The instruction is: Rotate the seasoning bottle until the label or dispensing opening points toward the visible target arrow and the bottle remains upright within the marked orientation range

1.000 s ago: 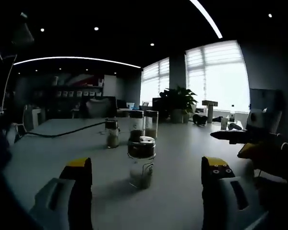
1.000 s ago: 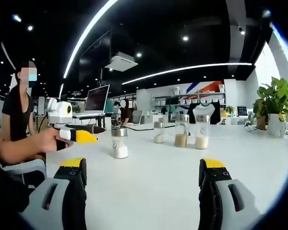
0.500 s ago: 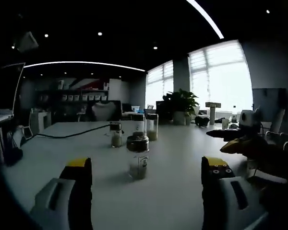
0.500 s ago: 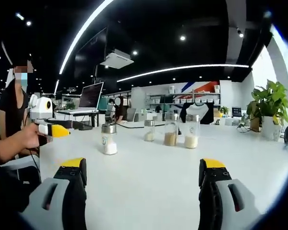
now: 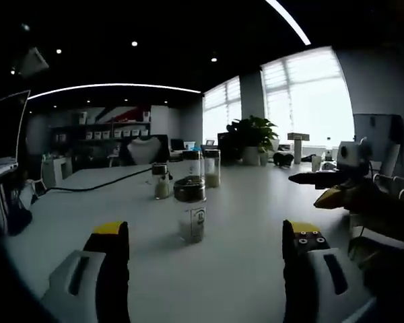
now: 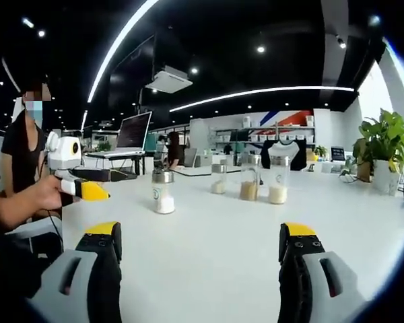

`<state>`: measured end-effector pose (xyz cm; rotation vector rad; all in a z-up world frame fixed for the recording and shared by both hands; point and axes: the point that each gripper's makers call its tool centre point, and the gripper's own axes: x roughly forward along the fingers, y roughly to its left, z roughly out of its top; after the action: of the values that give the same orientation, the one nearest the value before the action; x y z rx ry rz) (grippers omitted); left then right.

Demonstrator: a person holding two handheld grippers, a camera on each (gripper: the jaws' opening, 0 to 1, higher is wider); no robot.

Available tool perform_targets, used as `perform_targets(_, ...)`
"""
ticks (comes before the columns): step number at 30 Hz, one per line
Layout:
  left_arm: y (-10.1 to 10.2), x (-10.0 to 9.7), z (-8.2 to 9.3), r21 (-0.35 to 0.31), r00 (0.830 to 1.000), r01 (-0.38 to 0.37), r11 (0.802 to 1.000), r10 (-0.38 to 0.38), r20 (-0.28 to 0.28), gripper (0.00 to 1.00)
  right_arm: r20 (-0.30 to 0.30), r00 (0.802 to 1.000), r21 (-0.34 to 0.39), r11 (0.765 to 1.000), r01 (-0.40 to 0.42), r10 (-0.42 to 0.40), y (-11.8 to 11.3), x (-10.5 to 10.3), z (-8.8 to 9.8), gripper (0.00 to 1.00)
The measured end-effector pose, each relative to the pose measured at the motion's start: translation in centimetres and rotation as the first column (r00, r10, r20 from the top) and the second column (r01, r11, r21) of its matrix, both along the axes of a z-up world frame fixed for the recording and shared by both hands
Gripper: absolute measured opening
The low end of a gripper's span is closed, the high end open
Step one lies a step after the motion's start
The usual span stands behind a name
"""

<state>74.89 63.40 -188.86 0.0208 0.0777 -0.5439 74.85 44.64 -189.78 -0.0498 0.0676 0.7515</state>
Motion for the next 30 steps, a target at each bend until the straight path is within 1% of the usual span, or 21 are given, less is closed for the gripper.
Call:
perform_targets(2,-0.1,0.1,0.0,-0.004,1.0,-0.001,1.0,0.001,-0.006,1.0,-0.015,1.0,0.001,1.0,0.001,-0.001,-0.1,0.0,-0.2,0.98)
perform_targets(6,-0.3,0.4,0.0,0.018,1.0,-0.003,1.0,0.003,-0.006,1.0,-0.007,1.0,-0.004,1.0,0.012,-0.012,-0.7,-0.1,-0.1,0.98)
perform_targets(9,-0.3,0.8,0.0,0.025,1.0,-0.014,1.0,0.014,-0.009,0.99,-0.018,1.0,0.014,1.0,0.021,-0.021,-1.1,0.1,0.0,0.98)
perform_targets(11,-0.4,1.2,0.1,0.027,1.0,-0.017,1.0,0.017,-0.015,0.99,-0.024,1.0,0.024,1.0,0.02,-0.019,-1.0,0.4,0.2,0.98)
perform_targets(13,-0.6,1.7,0.1,0.043,1.0,-0.01,0.999,0.011,-0.022,1.0,-0.03,0.999,0.027,0.999,0.021,-0.02,-0.9,0.8,0.5,0.98)
perform_targets(17,-0.5,2.9,-0.5,0.074,0.999,-0.025,0.997,0.026,-0.02,0.99,-0.018,0.999,0.033,0.999,0.03,-0.029,-1.1,1.5,0.9,0.99)
perform_targets(18,-0.5,3.3,-0.7,0.079,0.999,-0.026,0.997,0.028,-0.024,0.99,-0.017,0.999,0.04,0.999,0.034,-0.033,-1.2,1.6,1.0,0.98)
perform_targets(20,-0.7,3.8,-1.6,0.101,0.997,-0.012,0.995,0.019,-0.072,0.99,-0.037,0.998,0.067,0.997,0.05,-0.047,-1.6,2.1,0.7,0.97)
perform_targets(22,-0.5,3.9,-1.3,0.096,0.998,-0.023,0.995,0.028,-0.052,0.99,-0.074,0.996,0.082,0.995,0.061,-0.055,-1.6,2.7,0.3,0.97)
perform_targets(23,-0.3,4.0,-1.2,0.092,0.998,-0.031,0.995,0.036,-0.048,0.99,-0.079,0.995,0.081,0.995,0.063,-0.056,-1.5,2.8,0.3,0.97)
perform_targets(24,-0.1,4.0,-1.1,0.081,0.998,-0.036,0.996,0.041,-0.055,0.99,-0.079,0.995,0.076,0.995,0.062,-0.056,-1.4,2.8,0.5,0.97)
perform_targets(27,0.1,4.0,-0.9,0.068,0.997,-0.033,0.997,0.038,-0.072,0.99,-0.051,0.997,0.058,0.996,0.065,-0.062,-1.4,2.7,1.1,0.97)
perform_targets(30,0.4,3.8,-0.5,0.068,0.997,-0.043,0.997,0.047,-0.063,0.99,-0.057,0.996,0.071,0.995,0.07,-0.066,-1.3,3.4,1.6,0.97)
